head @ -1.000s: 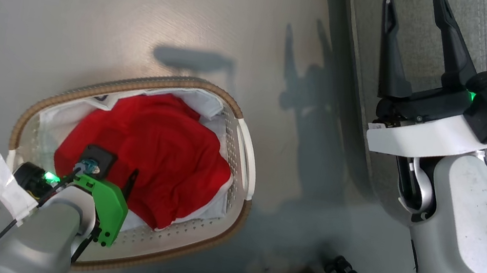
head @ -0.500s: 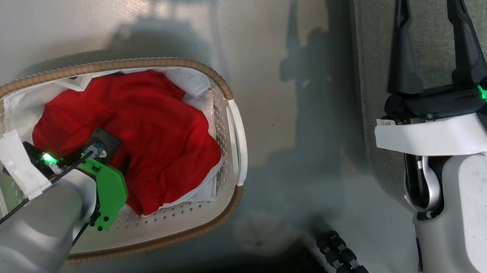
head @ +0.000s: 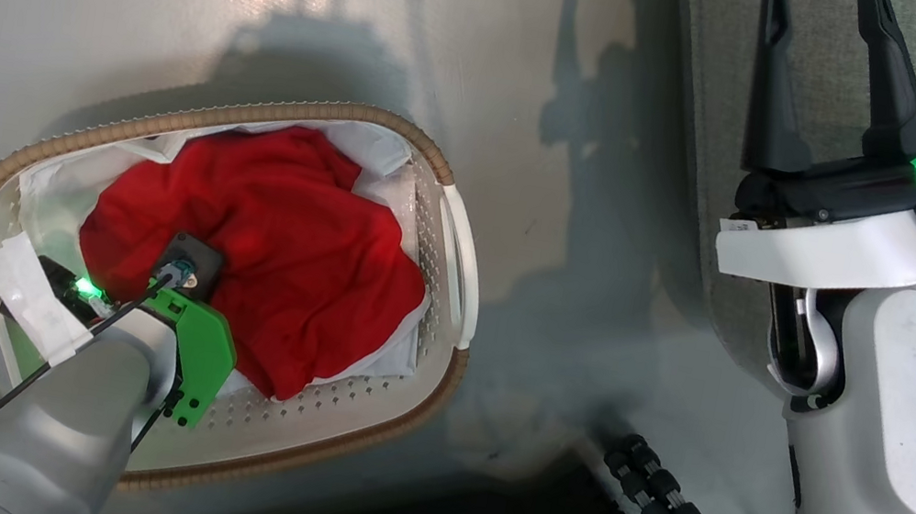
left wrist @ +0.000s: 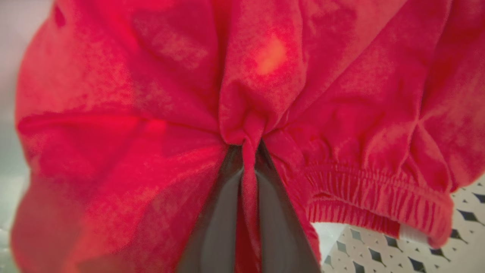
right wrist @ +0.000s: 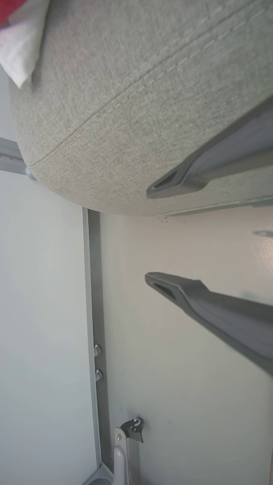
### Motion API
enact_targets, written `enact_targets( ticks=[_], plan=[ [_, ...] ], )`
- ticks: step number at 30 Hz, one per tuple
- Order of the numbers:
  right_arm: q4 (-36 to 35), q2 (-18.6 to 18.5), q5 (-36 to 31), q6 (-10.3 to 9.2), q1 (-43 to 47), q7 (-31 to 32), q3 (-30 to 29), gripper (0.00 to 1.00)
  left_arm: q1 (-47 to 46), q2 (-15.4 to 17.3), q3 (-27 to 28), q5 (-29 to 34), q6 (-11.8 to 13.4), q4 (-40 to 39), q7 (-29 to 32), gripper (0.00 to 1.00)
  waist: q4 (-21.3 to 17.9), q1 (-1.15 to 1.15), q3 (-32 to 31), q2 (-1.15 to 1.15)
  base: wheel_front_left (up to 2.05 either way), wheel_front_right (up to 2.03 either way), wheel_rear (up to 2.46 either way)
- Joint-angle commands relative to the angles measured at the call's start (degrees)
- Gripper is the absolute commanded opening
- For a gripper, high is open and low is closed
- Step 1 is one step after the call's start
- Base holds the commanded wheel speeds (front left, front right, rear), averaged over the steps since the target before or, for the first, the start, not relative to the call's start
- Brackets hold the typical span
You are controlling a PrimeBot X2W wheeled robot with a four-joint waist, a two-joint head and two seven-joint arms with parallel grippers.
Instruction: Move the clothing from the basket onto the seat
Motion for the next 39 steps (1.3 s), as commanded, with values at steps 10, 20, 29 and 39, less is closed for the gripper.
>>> enact_targets(
  ticks=[10,20,29,39],
  plan=[
    [2.9,-0.2,0.8,-0.08,-0.8,-0.1,1.3,1.00,1.7,-0.5,-1.0,0.1,-2.2,-0.4,-3.5,0.00,-0.3,-0.01,-6.6,0.00,0.00,0.00,0.00],
    [7.3,-0.2,-0.8,-0.08,2.1,-0.1,1.8,1.00,5.8,-1.8,0.4,-1.5,-3.4,-5.9,-4.4,0.00,2.7,-0.01,-17.3,0.00,0.00,0.00,0.00],
    [11.4,-0.2,-2.2,-0.08,6.6,-0.1,1.0,1.00,12.2,-1.4,6.0,0.3,-3.6,-15.9,-4.4,0.00,6.8,-0.01,-27.8,0.00,0.00,0.00,0.00],
    [14.8,-0.2,-3.7,-0.08,13.0,-0.1,1.9,1.00,20.2,-2.2,15.0,6.2,-2.4,-28.1,-4.4,0.00,11.2,-0.01,-39.2,0.00,0.00,0.00,0.00]
  ],
)
